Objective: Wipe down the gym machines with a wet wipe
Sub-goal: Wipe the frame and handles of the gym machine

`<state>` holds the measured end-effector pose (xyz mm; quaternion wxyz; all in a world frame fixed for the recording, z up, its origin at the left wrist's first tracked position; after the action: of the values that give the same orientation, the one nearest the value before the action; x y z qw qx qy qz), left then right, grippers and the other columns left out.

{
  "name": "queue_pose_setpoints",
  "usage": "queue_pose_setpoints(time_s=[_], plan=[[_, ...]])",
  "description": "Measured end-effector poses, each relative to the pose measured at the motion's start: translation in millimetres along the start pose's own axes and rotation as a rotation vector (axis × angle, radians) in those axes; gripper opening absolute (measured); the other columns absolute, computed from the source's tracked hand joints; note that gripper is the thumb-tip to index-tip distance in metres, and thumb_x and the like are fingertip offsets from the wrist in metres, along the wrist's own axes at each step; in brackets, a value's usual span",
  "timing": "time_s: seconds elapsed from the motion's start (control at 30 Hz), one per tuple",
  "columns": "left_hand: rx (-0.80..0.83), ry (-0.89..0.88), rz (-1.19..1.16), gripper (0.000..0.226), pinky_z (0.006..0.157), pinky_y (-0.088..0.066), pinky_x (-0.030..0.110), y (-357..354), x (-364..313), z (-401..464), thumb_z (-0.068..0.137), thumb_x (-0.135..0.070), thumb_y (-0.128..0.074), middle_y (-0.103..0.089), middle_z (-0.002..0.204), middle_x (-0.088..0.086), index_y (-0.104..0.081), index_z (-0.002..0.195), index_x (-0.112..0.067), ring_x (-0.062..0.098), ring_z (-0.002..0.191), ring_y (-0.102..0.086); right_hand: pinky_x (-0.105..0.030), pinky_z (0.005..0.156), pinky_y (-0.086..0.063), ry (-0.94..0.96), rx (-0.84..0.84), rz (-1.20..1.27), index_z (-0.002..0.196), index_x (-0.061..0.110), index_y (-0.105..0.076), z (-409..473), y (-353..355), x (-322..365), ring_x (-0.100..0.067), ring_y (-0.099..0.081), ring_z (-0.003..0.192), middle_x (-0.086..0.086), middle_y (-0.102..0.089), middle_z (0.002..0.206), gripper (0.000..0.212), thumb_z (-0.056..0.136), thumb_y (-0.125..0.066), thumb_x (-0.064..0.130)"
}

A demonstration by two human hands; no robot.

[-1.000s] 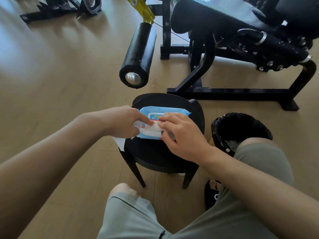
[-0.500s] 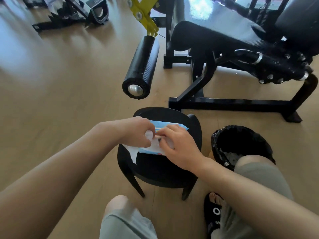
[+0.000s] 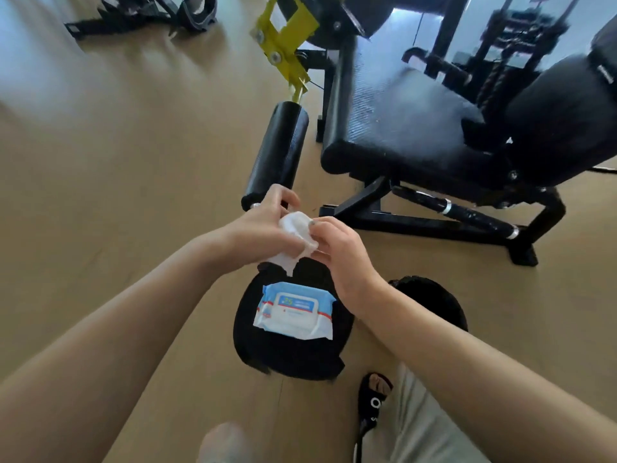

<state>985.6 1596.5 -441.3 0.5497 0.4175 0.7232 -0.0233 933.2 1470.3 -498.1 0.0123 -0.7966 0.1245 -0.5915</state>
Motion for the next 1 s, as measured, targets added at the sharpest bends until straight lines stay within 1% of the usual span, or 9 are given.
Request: queue_pose_setpoints(time_s=[0.17,0.3,0.43,0.53,0.63,0.7,0.8,0.93,1.0], plan=[[0.021,0.022,0.064,0.042,0.067,-0.048,0.025,32.8,-97.3,-34.8,0.091,-0.021,-0.066,-0.055,0.113,0.007,-0.038,0.123,-0.021,0.014,0.088,-0.057,-0.045,0.098,-0.054,-0.055,-0.062,-0.061,0.099,0.000,-0.066,-34.3,8.4,110.5,-0.033,-0.066,0.098,-0.021,-0.068,0.101,0.020,0.100,-0.056,0.018],[0.052,0.058,0.107,0.025,0.066,-0.040,0.025,57.5,-171.4,-62.9,0.097,-0.031,-0.060,-0.051,0.102,0.001,-0.044,0.113,-0.022,0.013,0.084,-0.049,-0.036,0.086,-0.055,-0.103,-0.080,0.030,0.108,-0.006,-0.064,-61.5,10.6,191.9,-0.024,-0.065,0.092,-0.013,-0.067,0.096,0.027,0.103,-0.054,0.019],[0.122,0.073,0.139,0.022,0.067,-0.041,0.028,78.7,-238.2,-84.7,0.096,-0.033,-0.062,-0.052,0.100,0.003,-0.046,0.103,-0.019,0.016,0.084,-0.048,-0.045,0.091,-0.057,-0.156,-0.096,0.097,0.102,0.005,-0.065,-81.8,10.8,260.5,-0.028,-0.067,0.091,-0.019,-0.068,0.099,0.023,0.103,-0.057,0.027],[0.202,0.056,0.134,0.026,0.064,-0.039,0.027,90.9,-282.6,-95.9,0.090,-0.039,-0.065,-0.053,0.098,0.003,-0.049,0.099,-0.020,0.016,0.081,-0.047,-0.054,0.100,-0.053,-0.178,-0.107,0.170,0.116,0.002,-0.061,-91.9,15.7,301.6,-0.032,-0.069,0.096,-0.026,-0.068,0.108,0.032,0.103,-0.058,0.031],[0.248,0.049,0.096,0.036,0.072,-0.047,0.032,101.8,-317.0,-98.1,0.081,-0.048,-0.061,-0.059,0.109,0.009,-0.055,0.104,-0.021,0.022,0.089,-0.057,-0.058,0.102,-0.051,-0.179,-0.108,0.209,0.120,0.005,-0.059,-94.0,24.7,331.4,-0.040,-0.069,0.109,-0.026,-0.067,0.115,0.036,0.102,-0.059,0.035],[0.261,0.041,0.046,0.029,0.076,-0.051,0.030,108.4,-334.0,-94.3,0.091,-0.044,-0.061,-0.059,0.114,0.011,-0.056,0.107,-0.021,0.021,0.092,-0.063,-0.054,0.100,-0.055,-0.180,-0.089,0.240,0.127,0.004,-0.056,-90.4,30.4,348.2,-0.040,-0.068,0.112,-0.027,-0.066,0.122,0.044,0.101,-0.060,0.040],[0.271,0.042,-0.050,0.014,0.077,-0.054,0.025,118.2,-356.1,-85.9,0.103,-0.031,-0.054,-0.058,0.112,0.010,-0.057,0.106,-0.018,0.019,0.093,-0.065,-0.041,0.082,-0.062,-0.197,-0.031,0.319,0.136,0.005,-0.054,-80.4,38.4,370.9,-0.032,-0.070,0.101,-0.020,-0.066,0.121,0.056,0.099,-0.060,0.047],[0.189,0.000,-0.073,0.018,0.076,-0.052,0.030,131.0,-383.9,-63.1,0.107,-0.026,-0.047,-0.056,0.096,0.007,-0.058,0.096,-0.016,0.013,0.078,-0.059,-0.050,0.104,-0.051,-0.117,0.195,0.356,0.144,0.005,-0.049,-64.3,48.4,403.6,-0.040,-0.061,0.125,-0.024,-0.062,0.136,0.054,0.102,-0.054,0.039],[0.118,-0.023,-0.054,0.020,0.069,-0.053,0.025,137.2,-395.3,-49.5,0.108,-0.026,-0.045,-0.056,0.090,0.003,-0.057,0.095,-0.016,0.007,0.070,-0.059,-0.050,0.102,-0.051,-0.051,0.207,0.334,0.141,0.003,-0.052,-52.6,55.2,415.7,-0.041,-0.062,0.123,-0.025,-0.063,0.134,0.046,0.102,-0.058,0.026]])
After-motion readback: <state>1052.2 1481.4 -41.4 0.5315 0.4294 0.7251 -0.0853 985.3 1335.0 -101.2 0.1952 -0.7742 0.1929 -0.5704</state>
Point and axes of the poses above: each hand's wrist, its own z-axis towards the middle knuckle, its own y-axis out of the back of the hand, x = y × z, the point moved 4 cm from there along z, towards the middle knuckle
